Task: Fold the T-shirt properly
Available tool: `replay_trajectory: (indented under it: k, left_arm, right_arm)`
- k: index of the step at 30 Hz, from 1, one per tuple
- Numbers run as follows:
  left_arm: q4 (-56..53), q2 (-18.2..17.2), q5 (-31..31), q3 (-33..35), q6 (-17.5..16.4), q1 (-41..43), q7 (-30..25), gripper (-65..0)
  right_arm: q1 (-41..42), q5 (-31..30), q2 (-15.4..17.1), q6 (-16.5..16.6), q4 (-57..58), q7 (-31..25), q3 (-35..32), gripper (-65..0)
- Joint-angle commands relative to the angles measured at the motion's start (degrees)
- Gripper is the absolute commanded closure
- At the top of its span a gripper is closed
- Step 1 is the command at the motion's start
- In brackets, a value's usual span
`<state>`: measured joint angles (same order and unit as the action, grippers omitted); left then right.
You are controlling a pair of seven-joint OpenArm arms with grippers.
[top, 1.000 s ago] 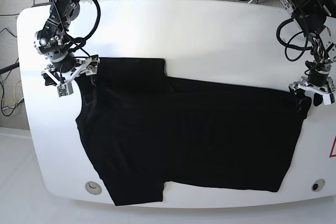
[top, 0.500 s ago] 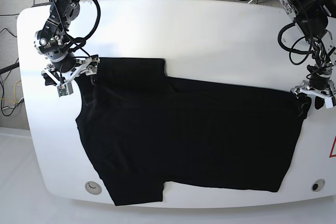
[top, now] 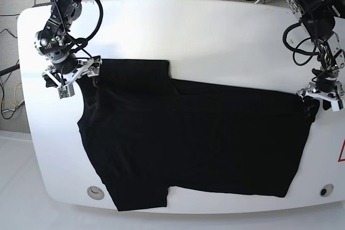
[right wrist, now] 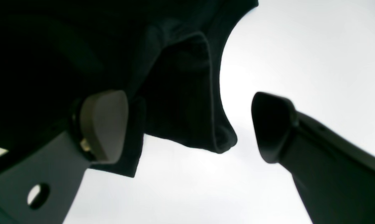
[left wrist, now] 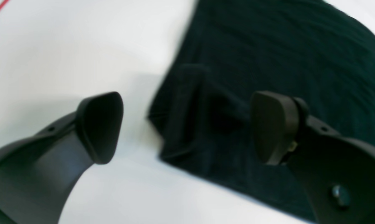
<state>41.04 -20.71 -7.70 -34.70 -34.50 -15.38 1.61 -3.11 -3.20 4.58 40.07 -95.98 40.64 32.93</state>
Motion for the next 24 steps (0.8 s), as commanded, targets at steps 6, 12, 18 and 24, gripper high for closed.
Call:
replay_trajectory:
  k: [6,12,18,24]
  left_arm:
    - [0.9,-1.3,-1.0,-0.2,-0.3,-0.8,-4.1,-45.1]
    - [0.6,-1.2,-0.9,0.1,0.0,-0.7,-7.2,-1.4]
    - [-0.6,-1.2,-0.9,0.1,0.0,-0.7,-7.4,-0.5]
    - [-0.6,-1.2,-0.9,0.1,0.0,-0.6,-7.5,0.0]
  right_arm:
    - [-0.1,-0.7,-0.8,-0.1,-1.4,-1.5,0.9,-58.4]
    - [-0.3,-0.6,-1.1,-0.1,-1.4,-1.5,0.9,-58.4]
    - [-1.1,-0.7,-1.1,-0.1,-1.5,-1.5,0.9,-58.4]
    - [-1.1,-0.7,-1.1,-0.1,-1.5,-1.5,0.9,-58.4]
